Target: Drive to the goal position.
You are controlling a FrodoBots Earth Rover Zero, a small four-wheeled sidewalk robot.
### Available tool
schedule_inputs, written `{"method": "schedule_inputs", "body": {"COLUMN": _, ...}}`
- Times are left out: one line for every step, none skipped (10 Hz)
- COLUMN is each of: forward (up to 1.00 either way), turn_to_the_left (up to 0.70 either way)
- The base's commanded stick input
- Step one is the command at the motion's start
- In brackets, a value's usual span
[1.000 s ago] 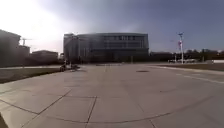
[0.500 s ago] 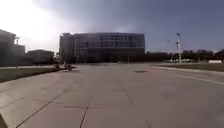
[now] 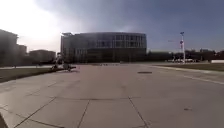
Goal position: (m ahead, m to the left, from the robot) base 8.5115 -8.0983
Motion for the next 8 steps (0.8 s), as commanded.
{"method": "schedule_inputs", "body": {"forward": 1.00, "turn_to_the_left": 0.01}}
{"method": "schedule_inputs", "body": {"forward": 1.00, "turn_to_the_left": 0.01}}
{"method": "schedule_inputs", "body": {"forward": 1.00, "turn_to_the_left": 0.01}}
{"method": "schedule_inputs", "body": {"forward": 1.00, "turn_to_the_left": 0.01}}
{"method": "schedule_inputs", "body": {"forward": 1.00, "turn_to_the_left": 0.01}}
{"method": "schedule_inputs", "body": {"forward": 1.00, "turn_to_the_left": 0.01}}
{"method": "schedule_inputs", "body": {"forward": 1.00, "turn_to_the_left": 0.01}}
{"method": "schedule_inputs", "body": {"forward": 1.00, "turn_to_the_left": 0.01}}
